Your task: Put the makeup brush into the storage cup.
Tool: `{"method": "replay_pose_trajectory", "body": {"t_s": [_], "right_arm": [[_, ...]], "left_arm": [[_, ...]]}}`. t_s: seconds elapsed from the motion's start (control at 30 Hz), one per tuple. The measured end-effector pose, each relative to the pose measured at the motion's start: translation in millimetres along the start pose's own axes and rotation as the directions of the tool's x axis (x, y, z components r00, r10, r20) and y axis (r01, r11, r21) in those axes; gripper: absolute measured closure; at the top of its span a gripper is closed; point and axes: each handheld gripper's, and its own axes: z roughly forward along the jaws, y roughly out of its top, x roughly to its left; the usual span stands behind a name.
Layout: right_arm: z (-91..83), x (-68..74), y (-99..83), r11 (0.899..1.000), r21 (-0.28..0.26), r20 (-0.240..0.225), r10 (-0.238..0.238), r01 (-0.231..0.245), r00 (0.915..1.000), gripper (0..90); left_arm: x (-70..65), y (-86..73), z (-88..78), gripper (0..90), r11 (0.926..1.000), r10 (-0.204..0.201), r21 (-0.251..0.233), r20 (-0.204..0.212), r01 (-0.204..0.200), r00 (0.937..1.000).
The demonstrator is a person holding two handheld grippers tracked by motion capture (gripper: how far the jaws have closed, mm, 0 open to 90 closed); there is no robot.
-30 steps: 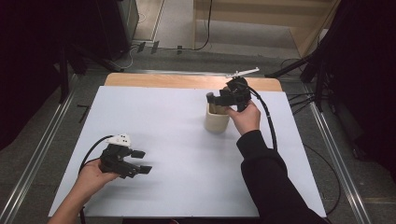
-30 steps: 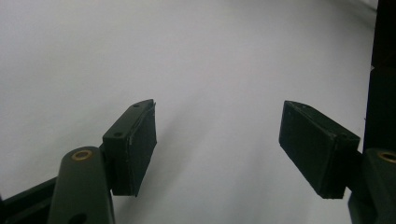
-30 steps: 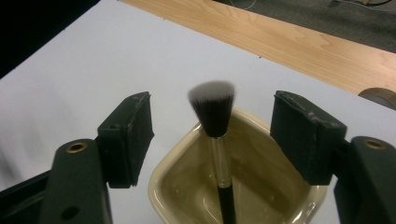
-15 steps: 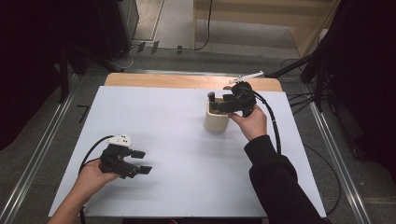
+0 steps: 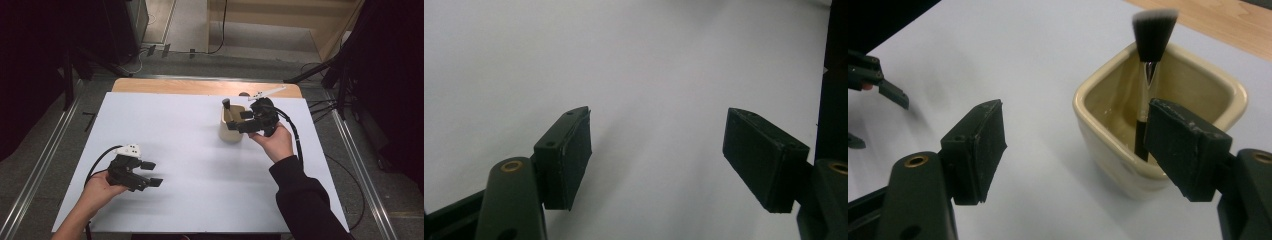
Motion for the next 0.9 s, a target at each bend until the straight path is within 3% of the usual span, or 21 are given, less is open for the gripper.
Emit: {"method": "replay_pose_trajectory", "body": {"t_s": [0.4, 0.53, 0.9], "right_arm": [[0.2, 8.1, -20.6, 1.0, 0.017, -0.046, -0.01, 0.011, 0.9989, 24.2], [-0.4, 10.9, -28.3, 1.0, 0.006, -0.086, -0.015, 0.015, 0.9962, 23.8], [3.1, 18.1, -44.0, 0.999, 0.027, -0.111, -0.021, 0.024, 0.9936, 23.8]], "left_arm": [[0.3, -0.1, -0.6, 28.3, 1.0, -0.004, -0.004, 0.003, 0.004, 1.0], [0.3, -0.2, -0.4, 28.3, 1.0, -0.003, -0.003, 0.003, 0.003, 1.0], [0.3, -0.2, -0.5, 28.3, 1.0, -0.003, -0.003, 0.002, 0.003, 1.0]]}}
